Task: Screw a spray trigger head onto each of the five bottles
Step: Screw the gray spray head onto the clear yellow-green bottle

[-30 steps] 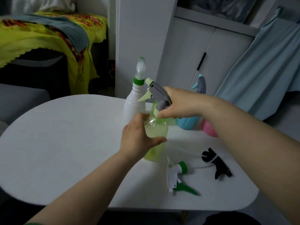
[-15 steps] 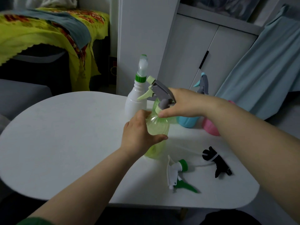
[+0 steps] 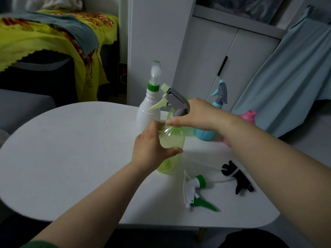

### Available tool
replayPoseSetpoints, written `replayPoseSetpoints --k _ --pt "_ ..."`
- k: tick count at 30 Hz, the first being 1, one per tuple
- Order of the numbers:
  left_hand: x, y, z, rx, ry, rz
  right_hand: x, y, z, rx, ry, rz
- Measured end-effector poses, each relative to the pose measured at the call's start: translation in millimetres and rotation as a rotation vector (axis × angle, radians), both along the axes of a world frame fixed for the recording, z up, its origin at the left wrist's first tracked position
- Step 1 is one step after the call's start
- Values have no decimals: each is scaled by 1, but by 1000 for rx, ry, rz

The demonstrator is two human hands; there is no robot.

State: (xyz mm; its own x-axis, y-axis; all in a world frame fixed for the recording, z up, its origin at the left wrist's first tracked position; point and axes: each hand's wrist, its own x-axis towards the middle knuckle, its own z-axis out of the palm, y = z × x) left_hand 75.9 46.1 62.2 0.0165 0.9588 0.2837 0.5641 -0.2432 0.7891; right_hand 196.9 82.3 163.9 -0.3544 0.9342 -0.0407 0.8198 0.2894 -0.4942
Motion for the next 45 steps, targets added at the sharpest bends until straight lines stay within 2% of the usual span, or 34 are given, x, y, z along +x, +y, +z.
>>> replayPoseSetpoints --k 6,9,13,20,24,26,29,31,33,37,39,45 --pt "-3 2 0 -9 -39 -27 28 -8 -13 -323 519 192" --pt "-4 5 0 -25 -56 -49 34 -13 -27 -321 617 198" --pt "-7 6 -1 -26 -96 -87 28 -13 -45 -194 836 108" --pt "-10 8 -4 -15 -87 -107 17 -2 -48 -28 796 54" --pt "5 3 -5 83 -30 33 12 0 -52 190 618 -6" --pt "6 3 -5 74 -31 38 10 0 -55 270 590 -36" --pt "-15 13 1 -101 -193 -185 15 3 -52 205 620 2" --pt "-31 22 7 -223 -169 -350 18 6 -49 133 618 41" --pt "-32 25 8 -231 -152 -409 18 7 -49 81 636 65" --pt "-11 12 -5 -32 -145 -115 17 4 -54 41 706 66" --pt "-7 8 -10 1 -138 -42 18 3 -53 40 715 70" --pt "-28 24 9 -297 -271 -496 20 1 -43 -121 701 118"
